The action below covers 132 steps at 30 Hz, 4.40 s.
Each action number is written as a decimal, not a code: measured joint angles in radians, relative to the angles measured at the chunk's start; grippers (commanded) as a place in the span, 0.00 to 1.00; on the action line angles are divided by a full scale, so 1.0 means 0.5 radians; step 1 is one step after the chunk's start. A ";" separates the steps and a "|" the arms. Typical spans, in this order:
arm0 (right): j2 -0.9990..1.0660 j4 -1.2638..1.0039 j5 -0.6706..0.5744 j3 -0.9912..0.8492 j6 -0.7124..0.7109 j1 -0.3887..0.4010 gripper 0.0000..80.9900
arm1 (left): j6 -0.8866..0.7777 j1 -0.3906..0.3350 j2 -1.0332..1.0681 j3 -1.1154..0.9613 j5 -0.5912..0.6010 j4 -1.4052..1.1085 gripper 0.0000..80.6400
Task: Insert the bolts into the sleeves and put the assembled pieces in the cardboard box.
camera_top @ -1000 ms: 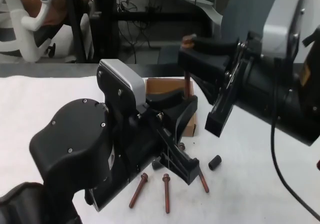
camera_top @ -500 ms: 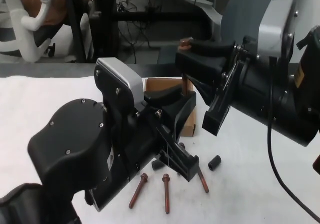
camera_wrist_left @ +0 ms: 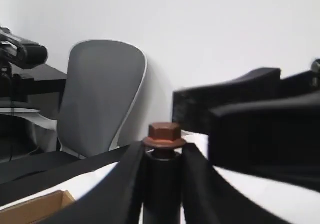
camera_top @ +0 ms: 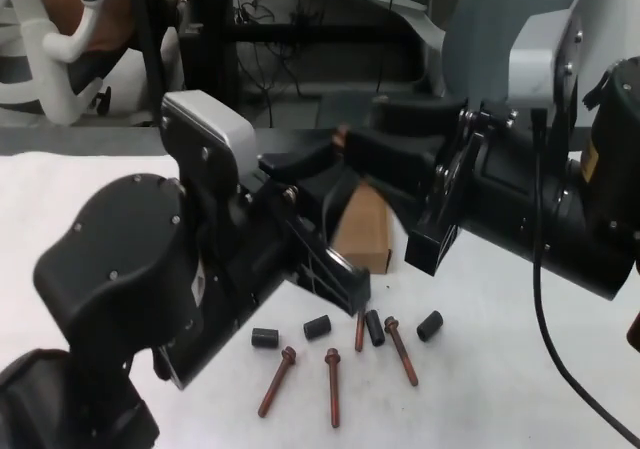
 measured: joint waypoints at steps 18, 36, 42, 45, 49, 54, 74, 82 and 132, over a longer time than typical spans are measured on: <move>0.005 1.333 1.176 0.000 0.975 -0.023 0.62 | 0.011 0.507 0.408 -0.606 0.259 1.097 0.02; 1.049 1.399 1.040 -0.425 1.348 -0.363 0.62 | 0.314 0.526 1.603 -1.870 0.357 1.854 0.09; 1.217 1.406 1.047 -0.546 1.389 -0.362 0.62 | 0.326 0.566 1.721 -1.900 0.361 1.697 0.87; 1.246 1.495 1.059 -0.548 1.512 -0.362 0.61 | 0.326 0.597 1.735 -1.898 0.361 1.609 0.87; 1.246 1.588 1.108 -0.568 1.572 -0.362 0.61 | 0.326 0.632 1.724 -1.911 0.361 1.542 0.87; 1.246 1.622 1.114 -0.569 1.633 -0.362 0.33 | 0.326 0.659 1.641 -1.910 0.348 1.685 0.87; 1.108 1.759 1.000 -0.561 1.032 -0.374 0.00 | 0.306 0.473 1.311 -1.910 0.312 3.605 0.87; 0.716 1.687 1.175 -0.513 0.371 -0.374 0.00 | 0.285 0.248 1.240 -1.845 0.312 3.713 0.87; 0.795 1.930 0.765 -0.109 0.209 -0.374 0.54 | 0.271 0.219 0.920 -1.161 -0.050 3.020 0.02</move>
